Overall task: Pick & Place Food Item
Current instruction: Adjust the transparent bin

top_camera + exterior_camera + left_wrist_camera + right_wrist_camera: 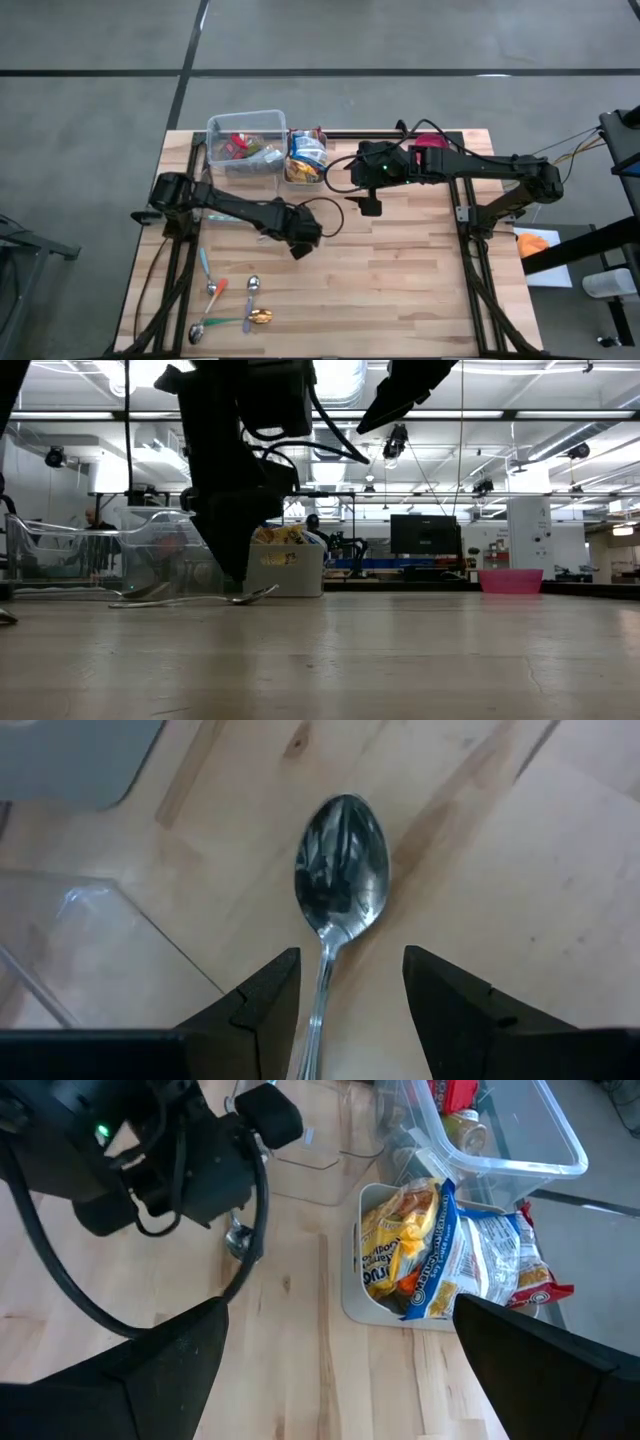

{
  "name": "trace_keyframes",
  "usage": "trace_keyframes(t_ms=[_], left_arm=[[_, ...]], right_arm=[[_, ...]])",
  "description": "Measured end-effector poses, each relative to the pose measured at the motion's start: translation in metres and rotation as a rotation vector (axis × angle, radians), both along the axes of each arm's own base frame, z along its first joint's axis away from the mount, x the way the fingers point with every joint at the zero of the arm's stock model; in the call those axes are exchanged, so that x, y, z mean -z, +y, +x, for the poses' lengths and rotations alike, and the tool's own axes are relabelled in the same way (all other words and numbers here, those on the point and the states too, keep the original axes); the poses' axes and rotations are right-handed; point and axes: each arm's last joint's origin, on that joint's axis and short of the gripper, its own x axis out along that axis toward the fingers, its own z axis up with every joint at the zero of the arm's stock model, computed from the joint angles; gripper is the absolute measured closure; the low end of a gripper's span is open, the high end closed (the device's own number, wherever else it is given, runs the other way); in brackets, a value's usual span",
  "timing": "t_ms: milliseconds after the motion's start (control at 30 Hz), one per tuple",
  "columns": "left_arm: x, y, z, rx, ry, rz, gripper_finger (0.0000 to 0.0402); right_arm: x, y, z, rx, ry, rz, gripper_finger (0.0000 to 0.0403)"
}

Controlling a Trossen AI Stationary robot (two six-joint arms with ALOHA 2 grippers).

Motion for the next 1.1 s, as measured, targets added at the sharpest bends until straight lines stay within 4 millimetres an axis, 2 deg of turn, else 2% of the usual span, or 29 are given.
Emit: trace_keyframes(t_ms=[333,533,667,767,1100], left_arm=[[-0.010,0.006,0.010,-0.072,-0.110,0.090,0.0222],[-0.028,-0.006,0.020,0.057,-0.135,0.159,0.0222],[-0.031,-0.009,0.021,0.072,-0.149,0.243,0.0222],[-0.026,-0.008,0.022,0.041,-0.156,0.258,0.0222],[0.015,-0.001,0.028,0.041,-0.016,0.281,0.0222]], right_arm=[[0.000,0.000,0.000,0.000,0.000,0.000,0.0018],[0.000,0.000,0.000,-0.001,0.001,0.000,0.0018],[0.000,0.000,0.000,-0.001,0.000,0.000,0.0018],[0.000,0.000,0.000,0.000,0.000,0.000,0.0018],[0.000,0.000,0.000,0.000,0.000,0.000,0.0018]])
